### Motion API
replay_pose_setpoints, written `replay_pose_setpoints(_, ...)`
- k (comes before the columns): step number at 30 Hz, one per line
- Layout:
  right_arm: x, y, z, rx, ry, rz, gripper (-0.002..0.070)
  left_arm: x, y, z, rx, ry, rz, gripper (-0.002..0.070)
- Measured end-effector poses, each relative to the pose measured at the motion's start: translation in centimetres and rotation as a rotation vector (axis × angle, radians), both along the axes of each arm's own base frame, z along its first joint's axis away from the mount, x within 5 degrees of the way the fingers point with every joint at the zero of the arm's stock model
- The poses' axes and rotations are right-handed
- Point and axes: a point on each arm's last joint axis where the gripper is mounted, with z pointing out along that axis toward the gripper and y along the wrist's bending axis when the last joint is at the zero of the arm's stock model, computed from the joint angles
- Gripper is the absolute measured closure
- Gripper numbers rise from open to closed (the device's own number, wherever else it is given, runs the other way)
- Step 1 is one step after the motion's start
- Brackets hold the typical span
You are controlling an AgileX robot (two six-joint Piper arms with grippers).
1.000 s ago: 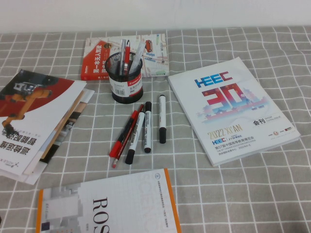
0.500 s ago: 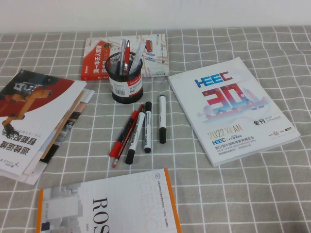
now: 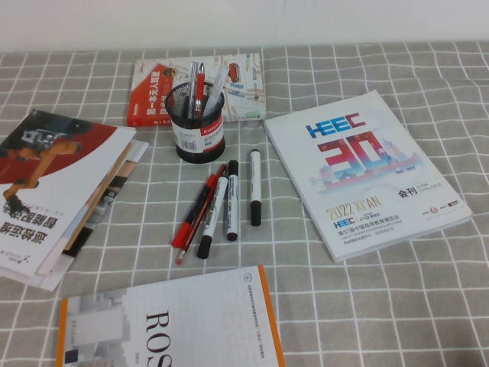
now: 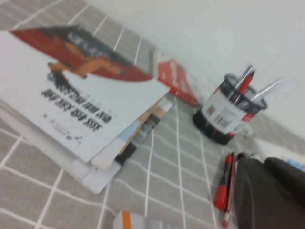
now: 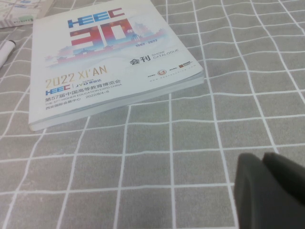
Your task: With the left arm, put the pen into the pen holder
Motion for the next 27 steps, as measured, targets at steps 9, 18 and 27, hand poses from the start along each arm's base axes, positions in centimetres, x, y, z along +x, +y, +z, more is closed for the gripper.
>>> replay_pose_setpoints(9,0.0,0.0,0.0,0.0,0.0,0.0,0.0691,3.0,-0.6,5.6,0.241,0.314,-0.099,0.0677)
replay_pose_setpoints(18,0.0,0.0,0.0,0.0,0.0,0.0,0.0691,9.3,-2.4,10.1,0.476,0.566,-0.379,0.0677)
replay_pose_setpoints(27,0.0,0.0,0.0,0.0,0.0,0.0,0.0691,17.0,-6.1,10.8,0.559,0.639,-0.62,0.0677)
